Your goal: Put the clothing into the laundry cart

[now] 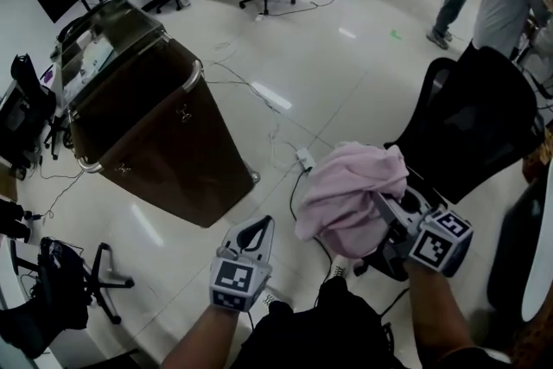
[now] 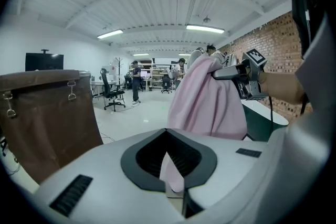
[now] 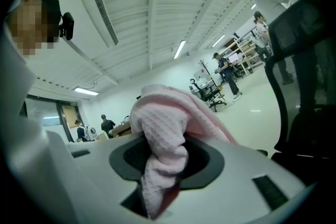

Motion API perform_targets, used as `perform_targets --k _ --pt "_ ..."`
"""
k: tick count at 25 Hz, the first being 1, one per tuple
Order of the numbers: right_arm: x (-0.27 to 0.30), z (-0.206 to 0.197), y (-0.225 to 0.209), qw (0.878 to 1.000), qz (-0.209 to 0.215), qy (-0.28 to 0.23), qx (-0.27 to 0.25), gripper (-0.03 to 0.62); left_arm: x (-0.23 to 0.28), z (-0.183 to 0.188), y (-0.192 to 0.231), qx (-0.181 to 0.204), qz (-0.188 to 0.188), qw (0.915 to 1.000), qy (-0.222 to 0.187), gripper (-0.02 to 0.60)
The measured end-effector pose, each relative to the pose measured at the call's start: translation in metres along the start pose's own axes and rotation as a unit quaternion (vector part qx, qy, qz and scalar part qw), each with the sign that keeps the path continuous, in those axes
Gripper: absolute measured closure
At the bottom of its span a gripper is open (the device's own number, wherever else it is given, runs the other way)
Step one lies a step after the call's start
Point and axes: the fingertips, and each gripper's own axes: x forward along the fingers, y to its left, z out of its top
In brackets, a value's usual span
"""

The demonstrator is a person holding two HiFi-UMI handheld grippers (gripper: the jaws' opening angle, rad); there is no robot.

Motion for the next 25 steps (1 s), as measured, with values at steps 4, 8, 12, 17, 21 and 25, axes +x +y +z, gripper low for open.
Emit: perform_targets --k 4,8,12,17,21,25 --pt "0.009 0.001 0.026 1.000 0.017 0.006 -0.002 0.444 -0.025 0.001 0.015 -0.003 0.021 0.9998 -0.004 0.583" --pt "0.019 0.004 0.053 0.999 0.039 0.011 -0.011 0.442 -0.048 0.001 0.028 -0.006 0.041 0.9991 -0.008 0.583" --pt "0.029 0.004 0.074 0.998 0.058 0.013 -0.015 0.444 -0.067 0.000 0.039 -0.007 0.056 0.9983 -0.012 0.583" --pt "0.046 -0.003 0.103 0.996 0.084 0.018 -0.018 0.444 -0.091 -0.004 0.057 -0.009 0.079 0.9966 -0.020 0.583" --pt "0.058 -0.002 0.128 0.994 0.104 0.017 -0.020 0.444 -0.111 -0.006 0.074 -0.010 0.096 0.9950 -0.027 0.583" --pt "0.070 -0.004 0.153 0.992 0.120 0.016 -0.024 0.444 -0.134 -0.006 0.090 -0.017 0.114 0.9926 -0.039 0.583"
